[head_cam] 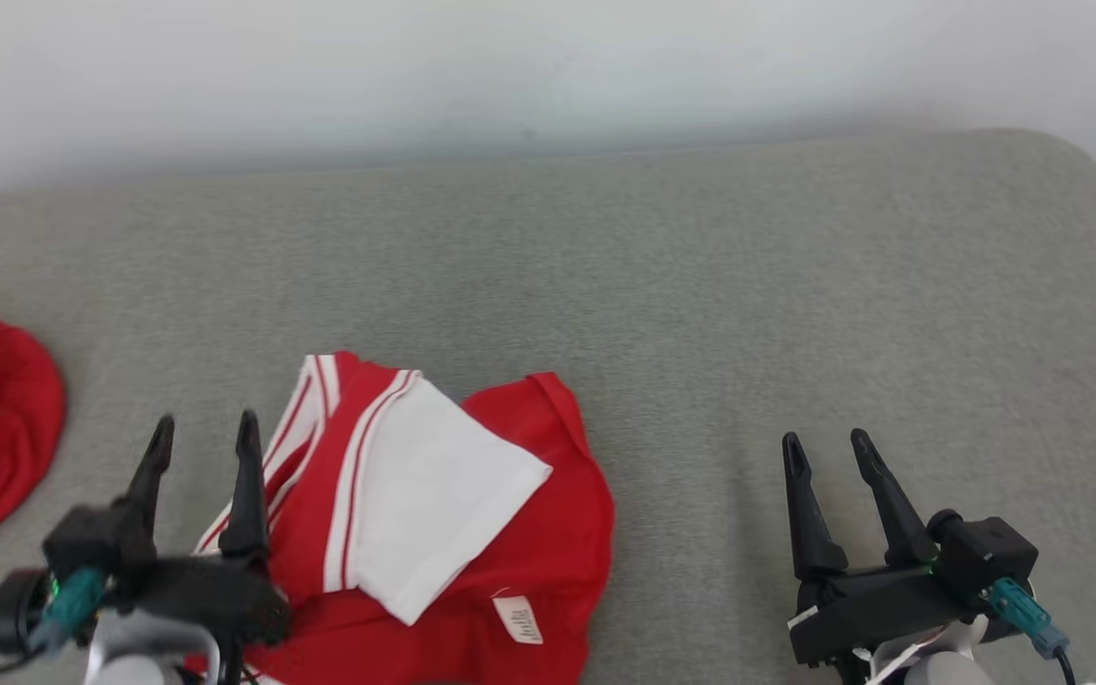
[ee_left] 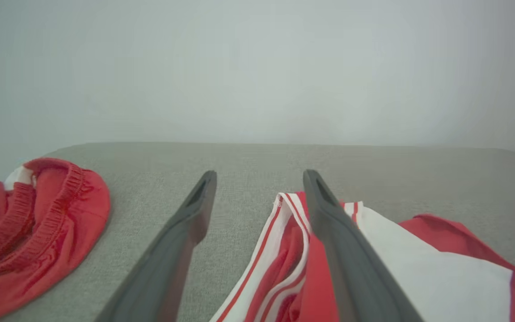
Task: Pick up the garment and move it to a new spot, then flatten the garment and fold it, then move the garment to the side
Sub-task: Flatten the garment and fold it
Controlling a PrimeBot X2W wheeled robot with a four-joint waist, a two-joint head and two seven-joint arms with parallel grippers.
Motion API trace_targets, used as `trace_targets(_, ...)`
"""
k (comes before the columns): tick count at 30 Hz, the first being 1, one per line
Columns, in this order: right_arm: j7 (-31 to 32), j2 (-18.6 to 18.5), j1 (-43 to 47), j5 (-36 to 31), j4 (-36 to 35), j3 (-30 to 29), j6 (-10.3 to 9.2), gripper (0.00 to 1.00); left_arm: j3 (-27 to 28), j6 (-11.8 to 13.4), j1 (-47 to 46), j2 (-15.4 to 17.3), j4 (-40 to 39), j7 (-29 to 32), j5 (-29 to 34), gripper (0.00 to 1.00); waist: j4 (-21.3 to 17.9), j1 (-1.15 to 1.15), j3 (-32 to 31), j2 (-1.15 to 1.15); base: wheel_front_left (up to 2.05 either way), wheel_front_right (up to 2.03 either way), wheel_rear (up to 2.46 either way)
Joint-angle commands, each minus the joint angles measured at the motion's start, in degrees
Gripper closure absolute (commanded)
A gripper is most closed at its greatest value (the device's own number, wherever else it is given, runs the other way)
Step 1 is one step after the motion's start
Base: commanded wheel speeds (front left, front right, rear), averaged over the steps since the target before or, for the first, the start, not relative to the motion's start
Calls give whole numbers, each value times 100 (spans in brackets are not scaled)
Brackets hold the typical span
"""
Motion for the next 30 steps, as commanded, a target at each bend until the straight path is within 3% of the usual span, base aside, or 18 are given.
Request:
trace_targets(1, -16, -2, -17, 61, 7, 13, 20, 0, -45, -46, -176, 52, 51, 116, 57, 0, -258, 0, 128, 0, 0, 0, 0)
trace_targets(9, -16, -4, -46, 104, 5, -31, 20, 0, -383, -267, -629, -110, 541, 468, 26, 0, -726, 0, 247, 0, 0, 0, 0)
trace_targets(17, -16, -1, -36, 62, 2, -40, 20, 0, -720, -181, -609, -67, 1094, 641, 319, 0, -778, 0, 197, 0, 0, 0, 0)
trace_targets(18, -16, -1, -43, 53, -3, -32, 20, 0, -743, -180, -626, -61, 1147, 655, 336, 58, -772, 0, 190, 0, 0, 0, 0)
trace_targets(19, -16, -2, -48, 47, -12, -23, 20, 0, -755, -196, -658, -69, 1180, 634, 332, 86, -765, 0, 182, 0, 0, 0, 0)
trace_targets(20, -16, -3, -51, 43, -17, -15, 20, 0, -785, -213, -705, -51, 1212, 623, 371, 100, -759, 0, 177, 0, 0, 0, 0)
trace_targets(26, -16, -2, -15, 20, -20, -73, 20, 0, -883, -476, -1185, -155, 992, 650, 295, 100, -654, 0, 149, 0, 0, 0, 0)
trace_targets(30, -16, -3, -38, 51, -14, -48, 20, 0, -1035, -759, -1768, -35, 851, 981, 379, 100, -614, 0, 157, 0, 0, 0, 0)
